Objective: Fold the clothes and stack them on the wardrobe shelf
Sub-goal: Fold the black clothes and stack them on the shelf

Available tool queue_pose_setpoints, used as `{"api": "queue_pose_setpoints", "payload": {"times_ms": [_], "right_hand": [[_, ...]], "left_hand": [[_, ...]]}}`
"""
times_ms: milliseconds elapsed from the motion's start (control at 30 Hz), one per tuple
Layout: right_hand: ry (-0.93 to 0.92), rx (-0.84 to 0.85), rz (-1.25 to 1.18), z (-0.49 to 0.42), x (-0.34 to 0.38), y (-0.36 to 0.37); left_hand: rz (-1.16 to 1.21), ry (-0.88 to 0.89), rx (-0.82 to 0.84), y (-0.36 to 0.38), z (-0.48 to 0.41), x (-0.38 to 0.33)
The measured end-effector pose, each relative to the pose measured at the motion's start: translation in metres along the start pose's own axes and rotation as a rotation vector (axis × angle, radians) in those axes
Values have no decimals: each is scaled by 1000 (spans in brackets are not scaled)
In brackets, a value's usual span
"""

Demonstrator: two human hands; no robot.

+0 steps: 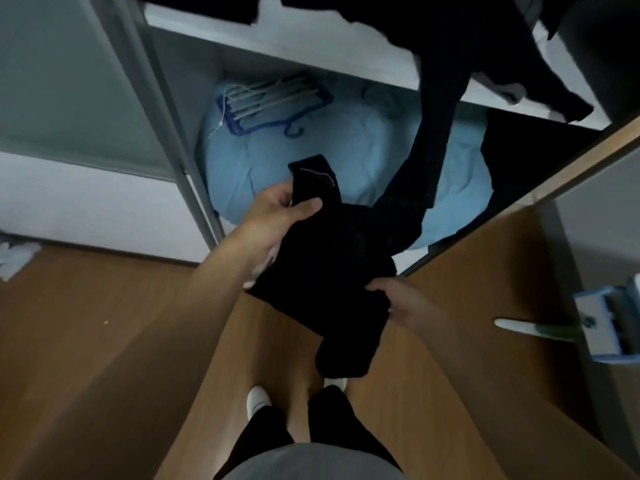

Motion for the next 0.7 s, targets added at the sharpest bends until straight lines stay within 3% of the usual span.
{"api": "queue_pose_setpoints", "payload": {"times_ms": [67,133,267,367,467,633,700], "right_hand": [[19,-39,302,0,-1,-6],[-151,-120,475,3,26,-13],[-620,-127,233,35,107,0],[-639,123,117,46,132,29],[-623,291,41,47,133,41],[-732,213,89,57,135,34],[-811,167,103,66,141,31]], "left_hand": [[-139,59,64,-4,8,-25],[-396,113,146,-2,14,-47],[-741,140,300,24,25,-67],[-831,197,335,43,31,-77],[-839,219,312,46,31,-84],[-946,243,34,27,21,-83],[-916,188,13,20,19,-74]]}}
Point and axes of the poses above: each hand's wrist, its own z-axis away from the middle knuckle, its own y-axis out of the palm, x = y × z, the point moved 7 cm from there along -z, towards the middle knuckle, and after that the axes turned 6 degrees about x, right-handed, at the moved point
